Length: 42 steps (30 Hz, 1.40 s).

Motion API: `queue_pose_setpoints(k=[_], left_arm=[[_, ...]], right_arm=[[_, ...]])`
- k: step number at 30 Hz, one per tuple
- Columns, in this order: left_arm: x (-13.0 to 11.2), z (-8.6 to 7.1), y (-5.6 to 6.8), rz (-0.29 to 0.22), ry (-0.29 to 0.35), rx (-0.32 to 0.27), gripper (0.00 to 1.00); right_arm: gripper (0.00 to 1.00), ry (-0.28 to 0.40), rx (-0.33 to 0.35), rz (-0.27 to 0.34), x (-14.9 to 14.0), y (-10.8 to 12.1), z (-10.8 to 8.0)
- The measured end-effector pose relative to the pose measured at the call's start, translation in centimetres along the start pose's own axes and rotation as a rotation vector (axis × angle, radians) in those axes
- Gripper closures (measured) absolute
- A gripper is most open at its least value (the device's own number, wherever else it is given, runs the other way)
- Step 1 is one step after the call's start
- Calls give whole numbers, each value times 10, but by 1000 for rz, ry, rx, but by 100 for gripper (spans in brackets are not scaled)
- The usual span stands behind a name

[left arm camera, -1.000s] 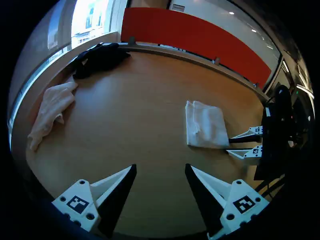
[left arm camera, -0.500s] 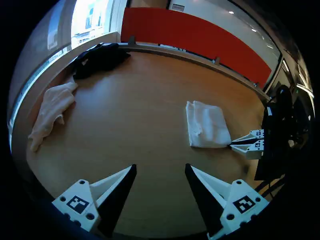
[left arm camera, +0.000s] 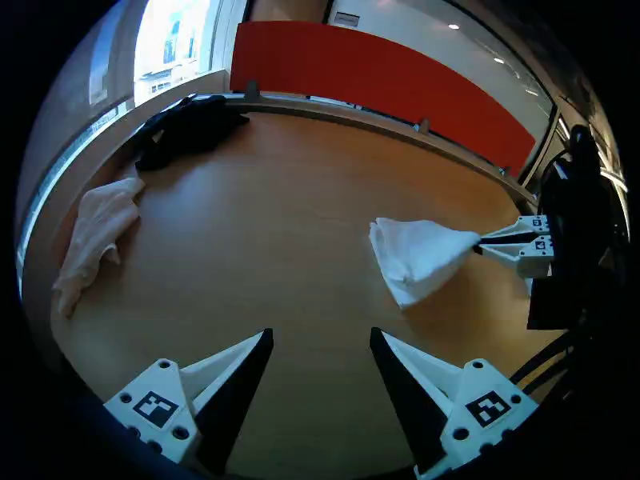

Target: Fold towel

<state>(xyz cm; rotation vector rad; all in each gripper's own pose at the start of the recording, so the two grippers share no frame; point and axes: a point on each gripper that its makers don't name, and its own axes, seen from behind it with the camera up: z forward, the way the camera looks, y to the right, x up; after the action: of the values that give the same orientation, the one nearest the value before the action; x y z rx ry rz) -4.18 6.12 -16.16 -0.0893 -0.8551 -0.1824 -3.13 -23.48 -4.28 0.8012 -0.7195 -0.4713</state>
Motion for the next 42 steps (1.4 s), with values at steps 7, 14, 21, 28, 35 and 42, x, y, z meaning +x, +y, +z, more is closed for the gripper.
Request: queue_pose_setpoints(k=[7,14,21,28,35,42], left_arm=[[11,-2,5,8,20,-13,11],[21,-3,10,7,35,-23,11],[25,-2,17,15,39,-35,11],[27,0,24,28,35,-40,10],[31,3,28,36,32,-38,11],[36,7,29,41,33,-26,11]], right_arm=[[97,72,-33,-17,46,23,-29],[97,102,-72,-13,63,48,-59],[97,100,-111,2,54,77,-80],[97,110,-147,38,44,110,-101],[97,108,-190,76,28,152,-127],[97,101,-236,127,4,197,-154]])
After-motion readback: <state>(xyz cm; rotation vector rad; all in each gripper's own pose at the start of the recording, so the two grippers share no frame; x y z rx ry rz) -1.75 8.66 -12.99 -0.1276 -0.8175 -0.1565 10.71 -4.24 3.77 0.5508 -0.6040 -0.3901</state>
